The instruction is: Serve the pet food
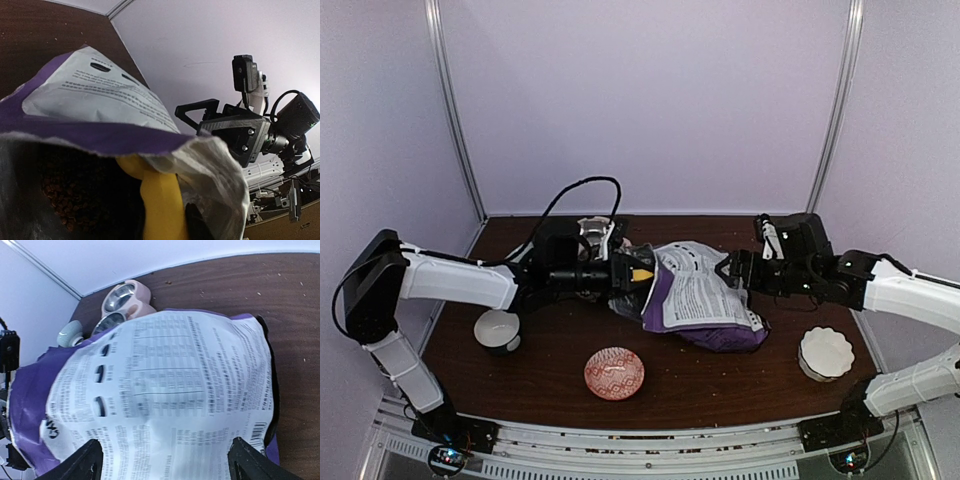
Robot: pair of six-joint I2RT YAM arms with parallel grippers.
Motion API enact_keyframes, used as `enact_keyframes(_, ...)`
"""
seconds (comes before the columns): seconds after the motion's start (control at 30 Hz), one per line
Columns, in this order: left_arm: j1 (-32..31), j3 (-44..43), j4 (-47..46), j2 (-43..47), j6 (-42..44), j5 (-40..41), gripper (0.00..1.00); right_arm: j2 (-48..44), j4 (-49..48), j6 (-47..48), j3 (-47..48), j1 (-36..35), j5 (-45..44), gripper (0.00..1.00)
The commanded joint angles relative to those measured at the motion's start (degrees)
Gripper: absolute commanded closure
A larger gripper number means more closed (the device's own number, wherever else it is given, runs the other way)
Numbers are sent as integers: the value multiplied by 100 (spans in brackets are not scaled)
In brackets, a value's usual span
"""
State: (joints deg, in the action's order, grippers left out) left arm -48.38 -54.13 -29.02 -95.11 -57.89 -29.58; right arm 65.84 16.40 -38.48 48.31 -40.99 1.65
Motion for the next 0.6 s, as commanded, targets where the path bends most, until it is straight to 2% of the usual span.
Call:
enact_keyframes(0.0, -85, -129, -1087, 513, -11, -331, 100, -112, 190, 407, 461, -308, -51, 12)
enact_keyframes(0.3, -84, -29, -1013, 703, 21, -301, 100, 212, 316, 893, 1151, -1099, -167, 11)
enact_keyframes(0.57, -84, -10, -874, 777, 118, -265, 100, 667, 312, 1064, 1549, -1501, -421, 11)
